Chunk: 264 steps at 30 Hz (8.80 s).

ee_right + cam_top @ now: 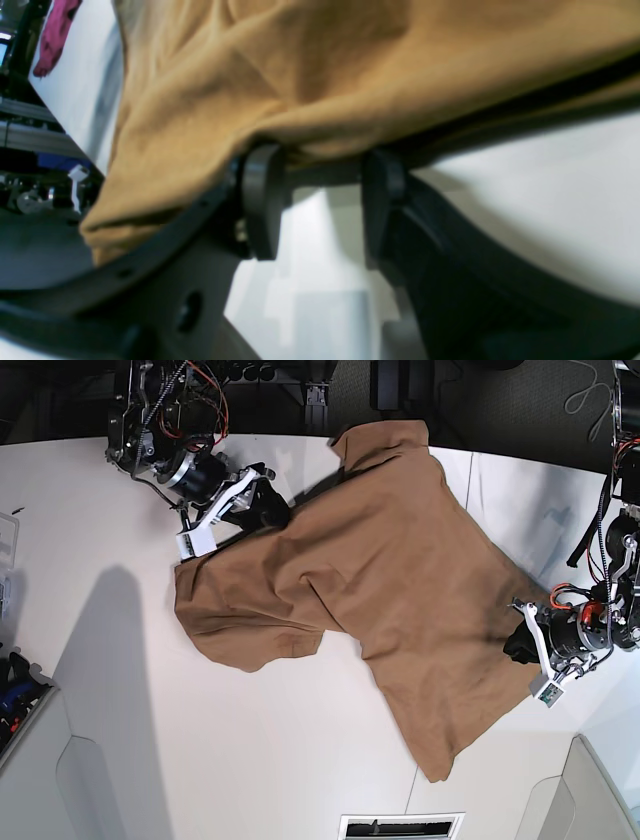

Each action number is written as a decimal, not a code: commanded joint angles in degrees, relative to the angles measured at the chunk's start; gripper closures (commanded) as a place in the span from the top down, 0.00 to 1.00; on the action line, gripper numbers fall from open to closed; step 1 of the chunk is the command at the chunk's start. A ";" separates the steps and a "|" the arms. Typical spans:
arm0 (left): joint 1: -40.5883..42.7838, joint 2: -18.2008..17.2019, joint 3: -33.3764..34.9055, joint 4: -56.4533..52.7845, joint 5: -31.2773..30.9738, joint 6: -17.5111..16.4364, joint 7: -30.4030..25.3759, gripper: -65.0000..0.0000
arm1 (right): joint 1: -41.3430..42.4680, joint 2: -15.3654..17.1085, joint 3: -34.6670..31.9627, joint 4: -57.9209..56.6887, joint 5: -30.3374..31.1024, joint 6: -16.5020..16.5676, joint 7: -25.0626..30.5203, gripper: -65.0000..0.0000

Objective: Layout the t-shirt on the table in an organized manner, then fold the t-shirt properly
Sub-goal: 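Grasp the shirt shoulder with the right gripper and pull it away from the left gripper, then regrasp the collar area with the right gripper and pull it outward, then grasp the sleeve with the right gripper and the hem with the left, stretch apart, then release and move the right gripper to the collar, left gripper to the hem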

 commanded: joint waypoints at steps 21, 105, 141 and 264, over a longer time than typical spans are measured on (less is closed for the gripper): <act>-0.90 -1.14 -0.42 0.81 1.44 -0.09 -1.11 0.24 | 4.04 -1.03 3.65 0.72 -9.44 -1.18 7.26 0.00; 10.03 1.73 -0.39 -3.87 7.48 -0.85 -4.59 0.24 | 13.53 9.16 12.83 -11.17 -17.88 -7.10 0.13 0.03; 10.23 -1.90 -0.42 10.60 -4.50 -7.06 1.40 0.24 | 15.47 15.43 27.45 -5.35 1.46 -1.68 5.57 0.00; 12.48 10.93 -1.16 3.56 6.58 0.07 -4.68 0.24 | 25.97 17.73 13.05 -18.91 -7.10 -2.82 7.65 0.00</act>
